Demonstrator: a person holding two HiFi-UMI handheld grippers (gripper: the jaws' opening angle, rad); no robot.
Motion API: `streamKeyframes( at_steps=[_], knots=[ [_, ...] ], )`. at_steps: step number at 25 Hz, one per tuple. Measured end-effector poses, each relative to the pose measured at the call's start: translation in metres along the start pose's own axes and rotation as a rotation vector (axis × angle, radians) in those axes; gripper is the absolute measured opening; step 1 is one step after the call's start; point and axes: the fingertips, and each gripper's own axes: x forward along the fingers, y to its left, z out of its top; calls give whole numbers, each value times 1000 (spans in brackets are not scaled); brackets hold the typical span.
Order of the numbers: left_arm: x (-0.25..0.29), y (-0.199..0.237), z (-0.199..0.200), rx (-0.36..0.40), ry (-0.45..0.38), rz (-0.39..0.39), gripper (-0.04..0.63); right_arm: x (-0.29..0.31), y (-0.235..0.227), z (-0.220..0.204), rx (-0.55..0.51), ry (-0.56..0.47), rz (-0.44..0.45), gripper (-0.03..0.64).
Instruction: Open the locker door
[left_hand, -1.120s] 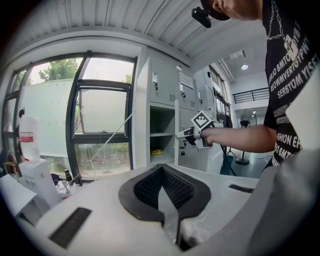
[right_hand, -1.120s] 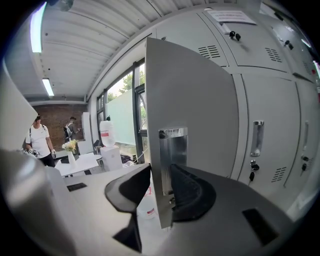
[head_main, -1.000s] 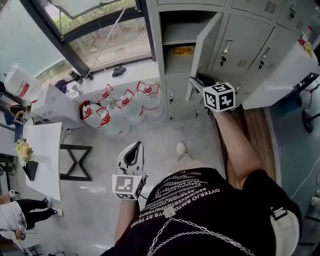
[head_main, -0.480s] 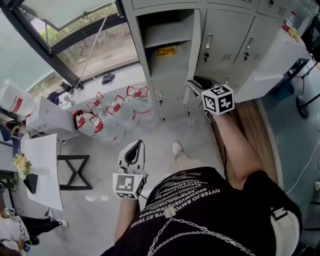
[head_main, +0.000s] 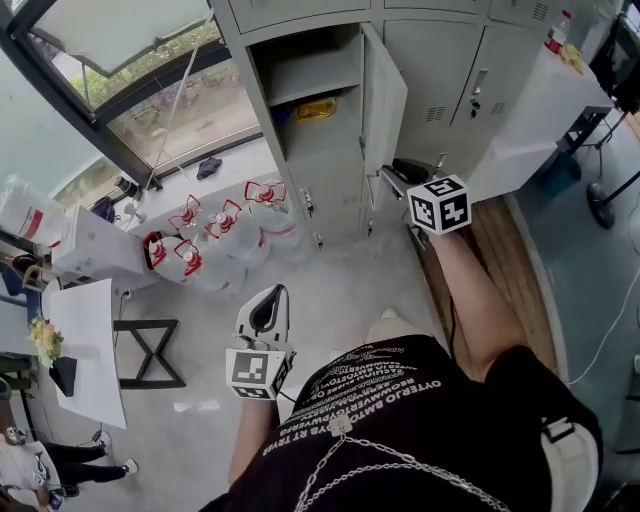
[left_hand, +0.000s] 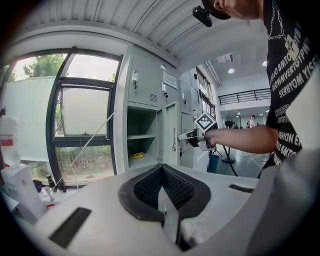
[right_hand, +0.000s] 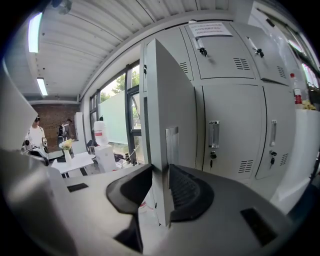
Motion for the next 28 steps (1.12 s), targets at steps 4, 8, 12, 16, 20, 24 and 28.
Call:
streamKeyframes(
  at_steps=[4, 8, 12, 16, 20, 24, 28],
  knots=[
    [18, -13, 2, 0, 15, -4, -3, -13, -19, -4, 17, -11, 8, 109],
    [50, -31, 9, -5, 24, -18, -3, -24, -45, -6, 4, -9, 5, 98],
    [85, -61, 23, 6, 17, -44, -3, -30, -74, -7, -15, -12, 11, 89],
    [111, -86, 32, 20, 24, -63, -3, -35, -91, -9, -22, -19, 40, 87],
    [132, -107, 37, 19, 27, -65, -3, -37, -101, -10, -34, -19, 74, 87],
    [144, -121, 47, 34, 19, -59, -3, -46, -106, -12, -46, -15, 116, 98],
    [147, -126, 58, 36, 2, -33, -3, -70, -105, -6, -66, -42, 138, 104]
  ],
)
